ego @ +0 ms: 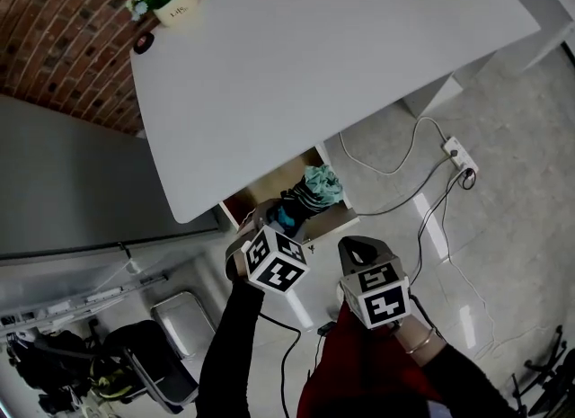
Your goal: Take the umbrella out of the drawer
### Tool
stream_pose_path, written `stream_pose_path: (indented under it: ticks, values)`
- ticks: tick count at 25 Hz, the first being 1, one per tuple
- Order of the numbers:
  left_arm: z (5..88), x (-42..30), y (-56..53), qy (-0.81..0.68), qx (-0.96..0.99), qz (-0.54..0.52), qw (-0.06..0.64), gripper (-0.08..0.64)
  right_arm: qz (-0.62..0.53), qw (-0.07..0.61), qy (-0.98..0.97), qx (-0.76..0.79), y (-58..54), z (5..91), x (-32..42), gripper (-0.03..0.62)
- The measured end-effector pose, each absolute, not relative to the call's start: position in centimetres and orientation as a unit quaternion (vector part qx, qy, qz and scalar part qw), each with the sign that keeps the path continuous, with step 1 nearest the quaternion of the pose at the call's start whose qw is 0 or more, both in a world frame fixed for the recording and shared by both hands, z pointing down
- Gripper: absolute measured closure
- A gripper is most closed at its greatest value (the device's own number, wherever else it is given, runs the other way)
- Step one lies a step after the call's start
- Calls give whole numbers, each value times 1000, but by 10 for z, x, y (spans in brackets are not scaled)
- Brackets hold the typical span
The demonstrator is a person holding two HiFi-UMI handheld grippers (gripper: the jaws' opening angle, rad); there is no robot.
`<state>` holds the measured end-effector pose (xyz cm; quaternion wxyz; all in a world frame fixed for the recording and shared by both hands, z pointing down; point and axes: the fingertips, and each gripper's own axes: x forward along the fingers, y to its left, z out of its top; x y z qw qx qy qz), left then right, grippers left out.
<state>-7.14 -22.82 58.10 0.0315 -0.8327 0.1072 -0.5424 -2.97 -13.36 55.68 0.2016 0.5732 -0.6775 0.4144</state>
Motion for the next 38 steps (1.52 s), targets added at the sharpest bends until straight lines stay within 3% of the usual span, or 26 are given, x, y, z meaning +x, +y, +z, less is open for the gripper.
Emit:
stream_pose_path:
  ticks: [20, 38]
  values:
    - [490, -87, -197, 205, -871, -444, -41, 331, 357, 218, -696, 583, -114, 494, -28, 594]
    - [410, -153, -164, 324, -876, -329, -135, 331, 306, 220, -725, 576, -103, 438, -49, 594]
